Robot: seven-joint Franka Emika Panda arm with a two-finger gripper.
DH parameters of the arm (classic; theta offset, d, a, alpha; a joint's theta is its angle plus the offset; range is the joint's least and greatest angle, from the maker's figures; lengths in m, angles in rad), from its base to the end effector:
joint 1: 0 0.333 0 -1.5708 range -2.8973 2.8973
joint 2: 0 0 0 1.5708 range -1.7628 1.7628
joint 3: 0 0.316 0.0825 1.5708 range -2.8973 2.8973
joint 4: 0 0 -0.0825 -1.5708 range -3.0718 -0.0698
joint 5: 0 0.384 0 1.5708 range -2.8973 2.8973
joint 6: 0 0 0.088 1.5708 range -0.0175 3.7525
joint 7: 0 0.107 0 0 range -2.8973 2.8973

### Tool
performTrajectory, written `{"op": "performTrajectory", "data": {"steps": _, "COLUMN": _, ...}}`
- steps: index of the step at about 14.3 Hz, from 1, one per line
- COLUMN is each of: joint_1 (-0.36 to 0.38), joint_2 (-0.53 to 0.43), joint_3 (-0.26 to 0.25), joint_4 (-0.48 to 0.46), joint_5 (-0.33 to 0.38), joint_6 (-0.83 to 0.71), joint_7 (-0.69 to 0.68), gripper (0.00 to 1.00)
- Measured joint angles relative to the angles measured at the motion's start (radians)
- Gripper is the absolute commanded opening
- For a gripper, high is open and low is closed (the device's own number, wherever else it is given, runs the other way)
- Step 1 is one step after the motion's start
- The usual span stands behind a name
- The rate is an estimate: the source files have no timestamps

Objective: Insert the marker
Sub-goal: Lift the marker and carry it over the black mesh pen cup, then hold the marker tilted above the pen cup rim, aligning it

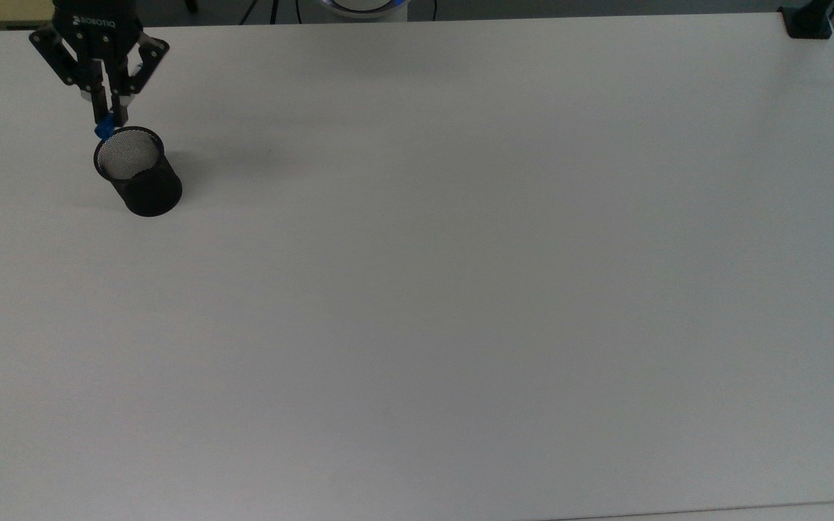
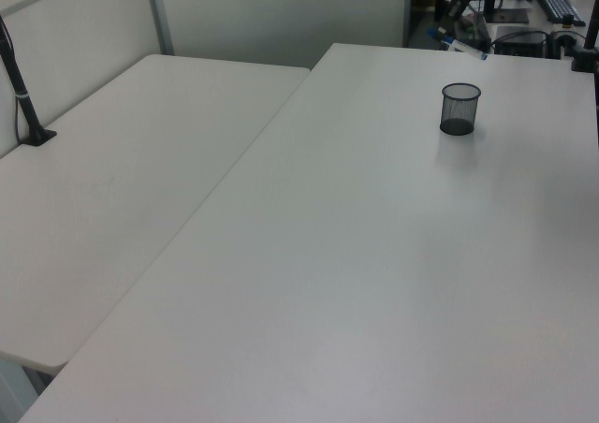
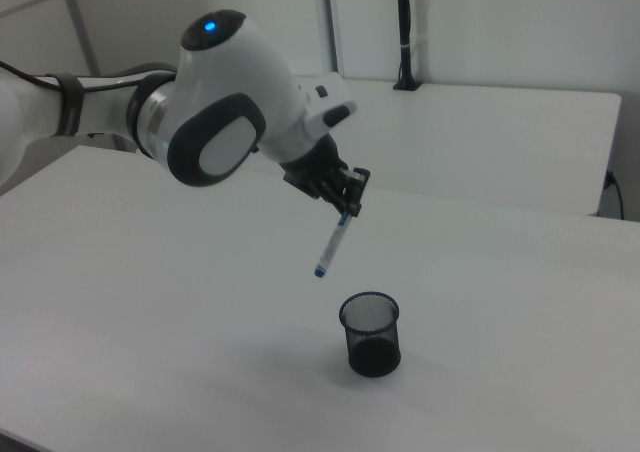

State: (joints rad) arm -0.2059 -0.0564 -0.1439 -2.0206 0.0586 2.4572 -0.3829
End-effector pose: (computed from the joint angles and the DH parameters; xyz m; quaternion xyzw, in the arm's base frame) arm 0.5435 -0.1999 0.5292 0.9695 -0.0023 0.2372 0.0616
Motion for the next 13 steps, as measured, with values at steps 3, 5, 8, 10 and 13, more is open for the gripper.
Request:
{"op": "performTrajectory", "data": {"steps": 3, "joint_1": -0.087, "joint_2": -0.03, "joint_3": -0.002, "joint_4": -0.041, "joint_5": 0.138, "joint_6": 0.0, "joint_7": -0.241, "gripper": 0.08}}
{"op": "performTrajectory", "data": {"steps": 5, "joint_1": -0.126, "joint_2": -0.034, "joint_3": -0.002, "joint_4": -0.048, "joint_5": 0.214, "joint_6": 0.0, "joint_7": -0.335, "gripper": 0.08}}
{"op": "performTrajectory", "data": {"steps": 8, "joint_1": -0.129, "joint_2": -0.034, "joint_3": -0.002, "joint_4": -0.052, "joint_5": 0.217, "joint_6": 0.0, "joint_7": -0.345, "gripper": 0.08}}
{"op": "performTrajectory", "data": {"steps": 10, "joint_1": -0.129, "joint_2": -0.034, "joint_3": -0.002, "joint_4": -0.052, "joint_5": 0.217, "joint_6": 0.0, "joint_7": -0.346, "gripper": 0.08}}
{"op": "performTrajectory", "data": {"steps": 13, "joint_1": -0.129, "joint_2": -0.034, "joint_3": -0.002, "joint_4": -0.052, "joint_5": 0.217, "joint_6": 0.0, "joint_7": -0.347, "gripper": 0.08}}
